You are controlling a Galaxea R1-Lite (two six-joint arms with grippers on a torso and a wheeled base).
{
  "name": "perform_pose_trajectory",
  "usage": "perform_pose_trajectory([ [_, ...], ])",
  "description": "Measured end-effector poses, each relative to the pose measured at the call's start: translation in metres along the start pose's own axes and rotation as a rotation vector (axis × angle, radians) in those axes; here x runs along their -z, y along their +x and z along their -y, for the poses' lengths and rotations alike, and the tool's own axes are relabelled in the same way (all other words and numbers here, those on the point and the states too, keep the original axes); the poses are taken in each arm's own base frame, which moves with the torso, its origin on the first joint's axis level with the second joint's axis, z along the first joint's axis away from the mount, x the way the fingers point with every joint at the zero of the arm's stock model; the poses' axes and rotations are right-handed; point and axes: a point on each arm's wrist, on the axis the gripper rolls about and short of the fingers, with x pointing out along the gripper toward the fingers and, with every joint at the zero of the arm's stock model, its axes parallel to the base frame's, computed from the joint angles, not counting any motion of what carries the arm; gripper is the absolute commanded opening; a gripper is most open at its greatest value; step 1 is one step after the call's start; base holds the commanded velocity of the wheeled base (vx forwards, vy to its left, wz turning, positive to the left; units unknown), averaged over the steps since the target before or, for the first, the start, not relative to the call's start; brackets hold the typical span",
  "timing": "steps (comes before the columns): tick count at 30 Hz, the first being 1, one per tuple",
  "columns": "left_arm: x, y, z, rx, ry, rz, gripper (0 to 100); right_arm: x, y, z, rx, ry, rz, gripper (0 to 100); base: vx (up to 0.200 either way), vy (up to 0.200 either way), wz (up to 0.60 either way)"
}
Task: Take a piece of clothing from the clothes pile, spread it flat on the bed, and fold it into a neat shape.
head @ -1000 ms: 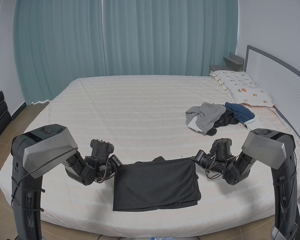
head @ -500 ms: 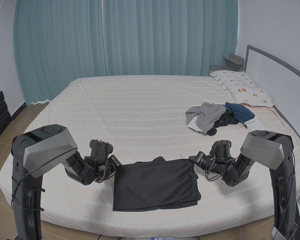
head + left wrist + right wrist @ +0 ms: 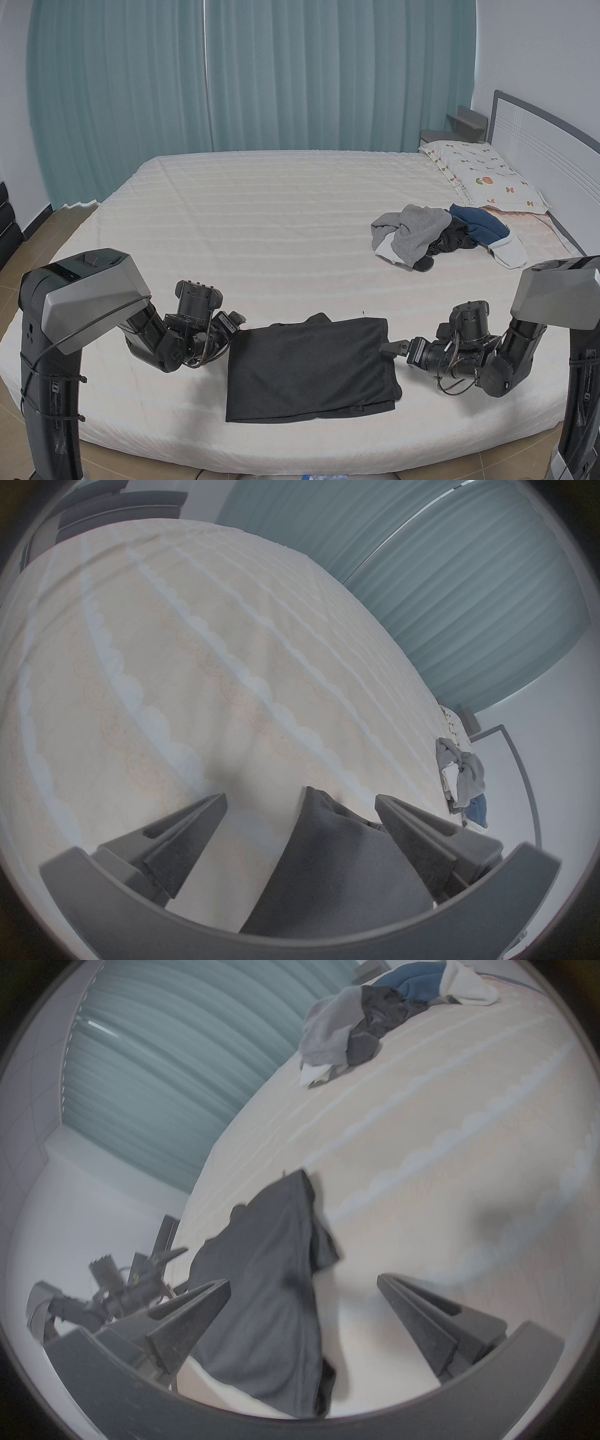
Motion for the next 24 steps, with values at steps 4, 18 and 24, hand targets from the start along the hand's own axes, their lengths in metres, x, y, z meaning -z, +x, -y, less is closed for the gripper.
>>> perform_pose_trajectory([
  [4, -0.003, -0.006, -0.003, 0.032, -0.018, 0.004, 100, 0.015, -0.011, -0.011, -0.032, -0.039, -0.059, 100, 0.0, 0.0, 0.0],
  [18, -0.005, -0.011, -0.005, 0.032, -0.021, 0.005, 100, 0.025, -0.012, -0.014, -0.034, -0.059, -0.094, 0, 0.0, 0.0, 0.0],
  [24, -0.005, -0.011, -0.005, 0.033, -0.021, 0.005, 100, 0.033, -0.009, -0.013, -0.019, -0.077, -0.126, 0, 0.0, 0.0, 0.0],
])
